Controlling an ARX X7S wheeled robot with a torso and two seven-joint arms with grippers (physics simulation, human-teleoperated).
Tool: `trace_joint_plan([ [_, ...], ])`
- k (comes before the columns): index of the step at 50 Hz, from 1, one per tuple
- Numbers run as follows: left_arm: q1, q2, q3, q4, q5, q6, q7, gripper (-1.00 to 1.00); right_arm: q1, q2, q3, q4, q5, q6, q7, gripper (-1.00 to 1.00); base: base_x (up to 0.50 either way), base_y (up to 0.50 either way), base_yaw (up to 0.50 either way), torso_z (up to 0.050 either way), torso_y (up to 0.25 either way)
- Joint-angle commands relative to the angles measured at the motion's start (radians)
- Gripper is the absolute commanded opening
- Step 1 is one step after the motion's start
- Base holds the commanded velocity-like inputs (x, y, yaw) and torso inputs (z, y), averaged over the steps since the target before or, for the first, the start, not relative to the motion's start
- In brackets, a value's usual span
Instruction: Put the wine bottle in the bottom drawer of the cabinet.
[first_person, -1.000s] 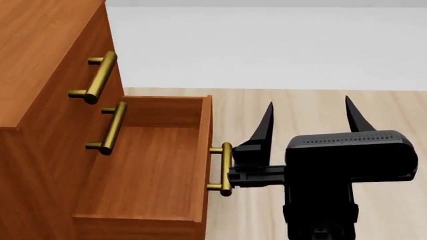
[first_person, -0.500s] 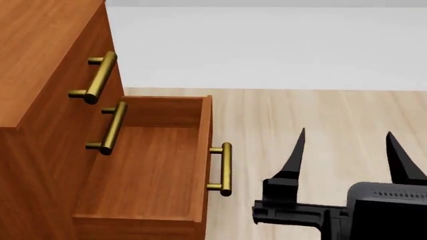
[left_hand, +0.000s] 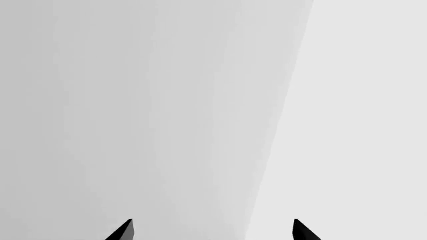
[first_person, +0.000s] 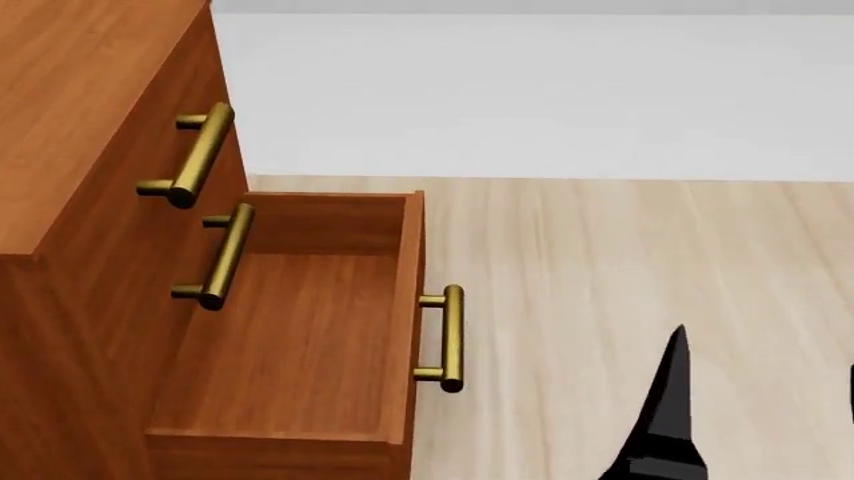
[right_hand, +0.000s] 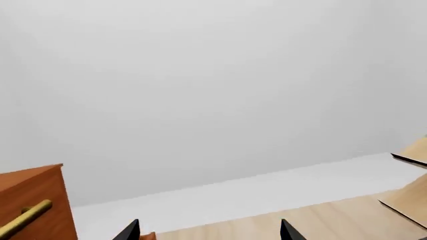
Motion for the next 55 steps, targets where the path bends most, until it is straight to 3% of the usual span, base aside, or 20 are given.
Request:
trace_joint_plan([
  [1,0.005,0.0,0.003,-0.002,0.005,0.0,0.004,1.0,-0.239,0.225,-0.04,-0.007,0.084,-0.367,0.101,1.0,0.0,0.0,0.0,0.0,0.0],
  [14,0.005,-0.003,0.002,-0.001,-0.002,0.002,-0.008,1.0,-0.571,0.428,-0.001,-0.006,0.13,-0.742,0.087,1.0,0.0,0.0,0.0,0.0,0.0],
  [17,0.003,-0.012,0.004,0.002,-0.008,0.0,-0.022,1.0,-0.698,0.435,0.085,-0.005,0.11,-0.788,0.09,1.0,0.0,0.0,0.0,0.0,0.0],
  [20,0.002,-0.021,0.003,0.009,-0.02,-0.002,-0.04,1.0,-0.723,0.402,0.134,-0.008,0.126,-0.76,0.079,1.0,0.0,0.0,0.0,0.0,0.0],
  [23,0.001,-0.031,0.003,0.015,-0.033,-0.005,-0.06,1.0,-0.724,0.328,0.22,-0.008,0.17,-0.671,0.041,1.0,0.0,0.0,0.0,0.0,0.0],
  [29,-0.004,-0.049,0.002,0.028,-0.057,-0.007,-0.102,1.0,-0.723,0.065,0.659,-0.008,0.46,-0.302,-0.147,1.0,0.0,0.0,0.0,0.0,0.0],
  [35,-0.005,-0.063,0.008,0.037,-0.066,-0.009,-0.126,1.0,-0.703,-0.017,0.819,-0.008,0.578,-0.157,-0.185,1.0,0.0,0.0,0.0,0.0,0.0],
  [37,-0.006,-0.064,0.008,0.038,-0.069,-0.009,-0.13,1.0,-0.587,-0.08,0.91,-0.008,0.668,0.027,-0.169,1.0,0.0,0.0,0.0,0.0,0.0],
  [39,-0.007,-0.065,0.01,0.038,-0.068,-0.008,-0.131,1.0,-0.304,-0.2,1.091,-0.008,0.913,0.327,-0.035,1.0,0.0,0.0,0.0,0.0,0.0],
  [41,-0.005,-0.067,0.011,0.041,-0.06,-0.009,-0.13,1.0,-0.212,-0.241,1.143,-0.008,1.008,0.545,0.058,1.0,0.0,0.0,0.0,0.0,0.0],
  [55,-0.003,-0.061,0.012,0.032,-0.054,-0.005,-0.114,1.0,-0.228,-0.241,1.251,0.021,1.051,0.597,0.091,1.0,0.0,0.0,0.0,0.0,0.0],
])
